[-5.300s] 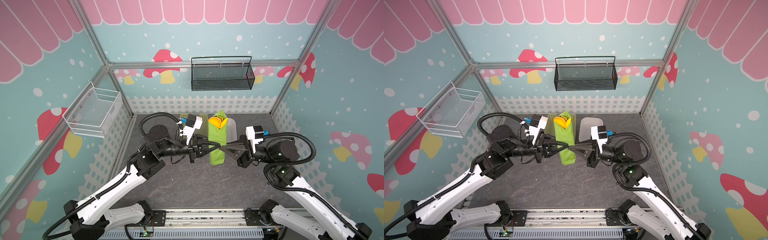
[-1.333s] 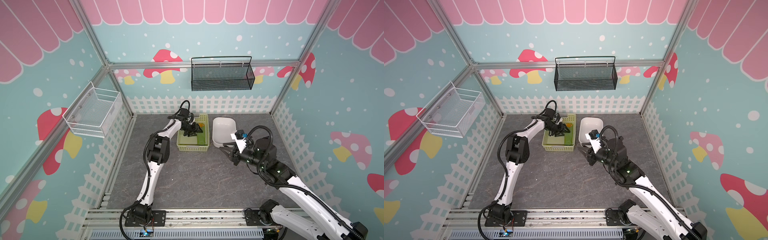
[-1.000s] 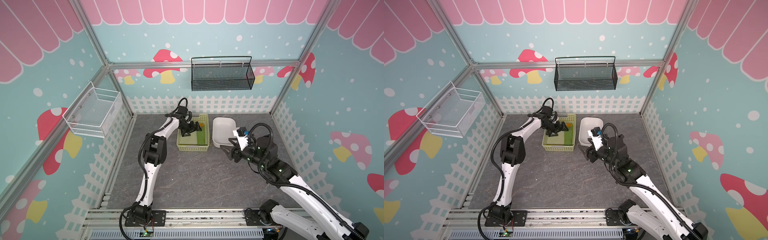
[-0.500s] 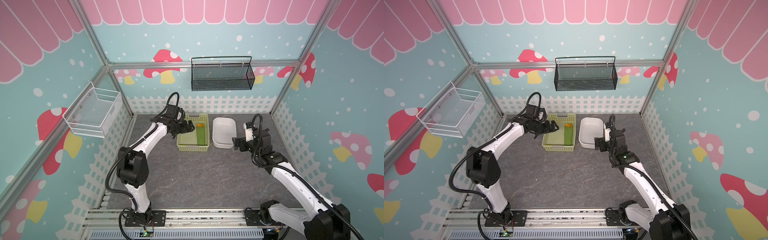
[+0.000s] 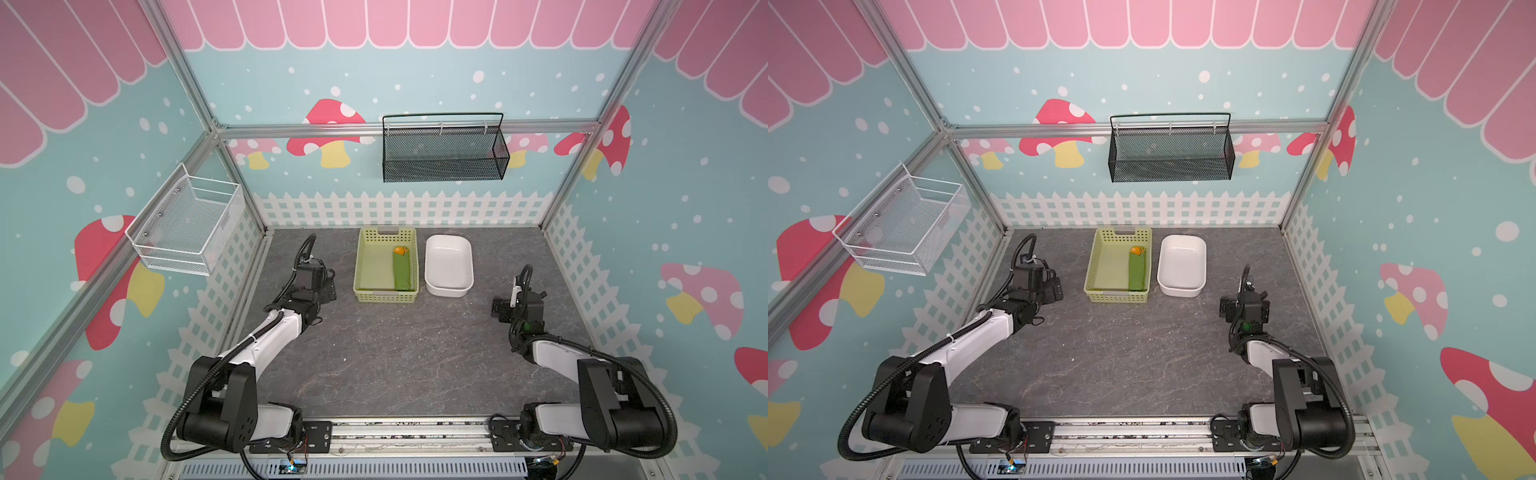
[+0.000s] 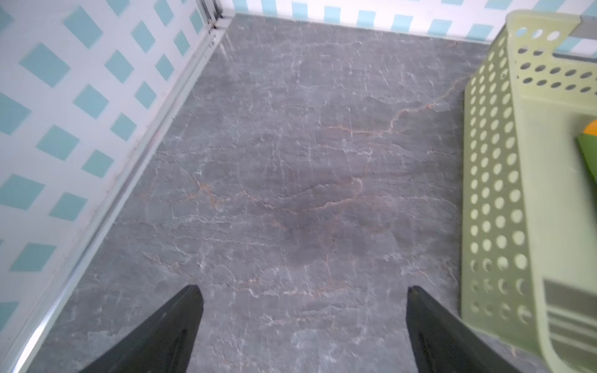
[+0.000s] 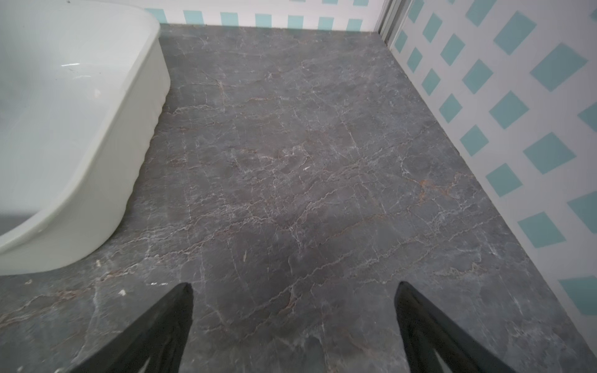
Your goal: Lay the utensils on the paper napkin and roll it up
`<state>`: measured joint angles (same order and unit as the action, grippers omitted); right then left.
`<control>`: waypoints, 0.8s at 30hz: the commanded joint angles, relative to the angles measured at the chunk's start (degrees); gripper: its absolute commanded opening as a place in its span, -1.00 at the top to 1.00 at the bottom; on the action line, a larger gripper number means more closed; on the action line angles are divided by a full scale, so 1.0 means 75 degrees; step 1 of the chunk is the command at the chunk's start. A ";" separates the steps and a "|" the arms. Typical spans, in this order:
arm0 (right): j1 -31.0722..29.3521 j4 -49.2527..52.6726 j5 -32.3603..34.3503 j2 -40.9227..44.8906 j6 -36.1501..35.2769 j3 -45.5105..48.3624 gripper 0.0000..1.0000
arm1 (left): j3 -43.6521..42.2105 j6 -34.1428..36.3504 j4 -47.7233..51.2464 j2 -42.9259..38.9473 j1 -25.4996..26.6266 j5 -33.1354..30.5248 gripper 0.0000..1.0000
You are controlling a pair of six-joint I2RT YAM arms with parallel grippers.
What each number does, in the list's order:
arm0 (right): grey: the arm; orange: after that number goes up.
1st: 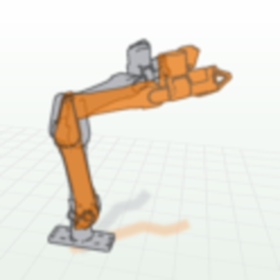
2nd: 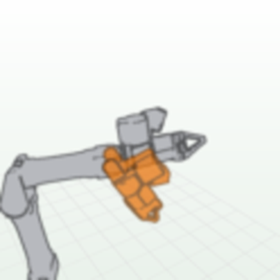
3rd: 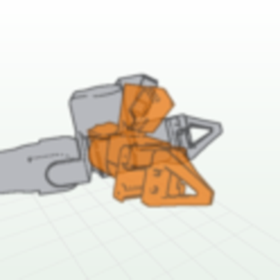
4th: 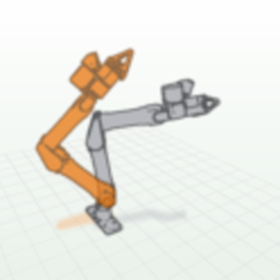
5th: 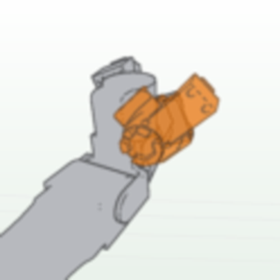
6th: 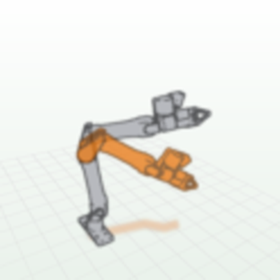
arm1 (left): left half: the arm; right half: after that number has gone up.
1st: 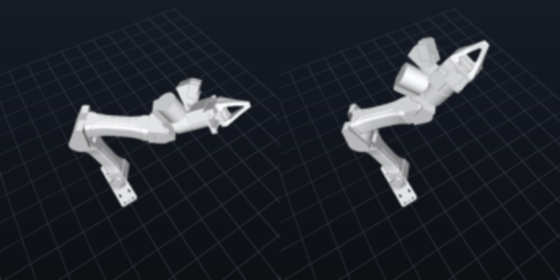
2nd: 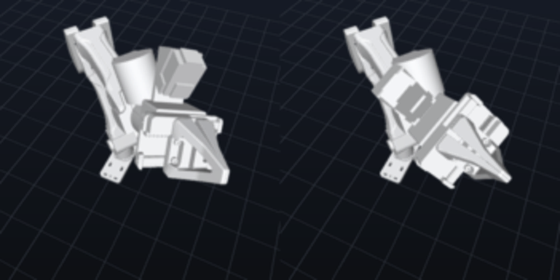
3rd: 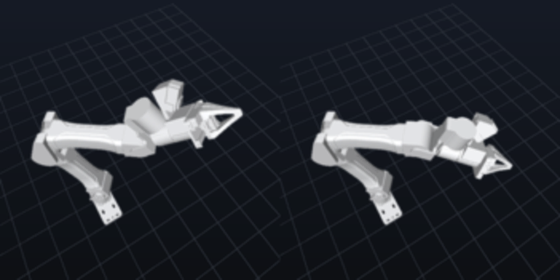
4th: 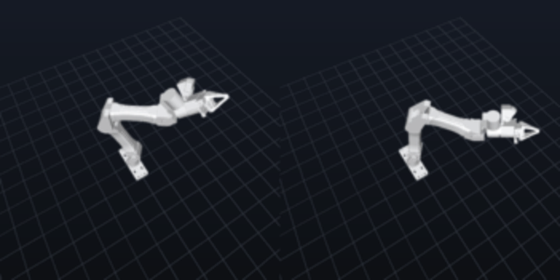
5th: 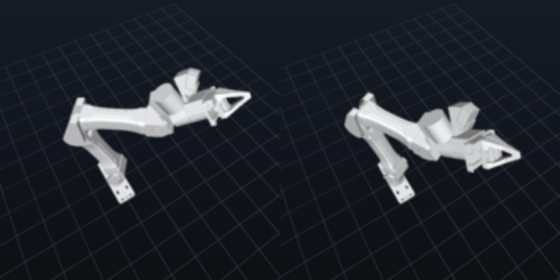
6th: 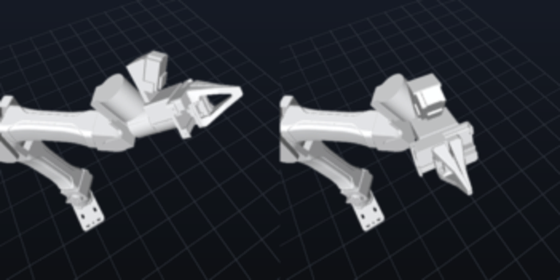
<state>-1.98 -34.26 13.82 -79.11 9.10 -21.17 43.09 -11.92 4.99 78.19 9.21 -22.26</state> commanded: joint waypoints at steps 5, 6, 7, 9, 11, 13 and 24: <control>0.0331 -0.3444 -0.0489 -0.0859 -0.0739 0.0296 -0.95 | -0.1371 0.1119 -0.4338 0.0853 -0.0606 0.0683 -0.99; 0.0384 -0.3806 -0.0866 -0.0779 -0.0841 0.0581 -0.95 | -0.1321 0.1107 -0.4169 0.0797 -0.0744 0.1130 -0.99; 0.0443 -0.4511 -0.1168 -0.0815 -0.0892 0.0928 -0.97 | -0.1592 0.1299 -0.4828 0.0822 -0.0791 0.1333 -0.98; 0.0536 -0.6374 -0.1625 -0.1220 -0.1011 0.1648 -0.99 | -0.2235 0.1243 -0.6089 0.0901 -0.0956 0.1688 -0.99; 0.0557 -0.5667 -0.1428 -0.0947 -0.0905 0.1515 -0.99 | -0.2863 0.1200 -0.7853 0.1437 -0.1115 0.1951 -1.00; 0.0522 -0.5920 -0.1379 -0.1131 -0.0962 0.1466 -0.94 | -0.2680 0.1078 -0.6917 0.1147 -0.1176 0.2088 -1.00; 0.0522 -0.5422 -0.2122 -0.1122 -0.1231 0.1218 -0.99 | -0.2711 0.1344 -0.7303 0.1291 -0.0889 0.1661 -1.00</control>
<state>1.87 -73.65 1.21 -87.05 2.24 -10.63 22.65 -3.16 -47.24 88.16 2.37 -10.17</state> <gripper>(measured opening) 0.995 0.999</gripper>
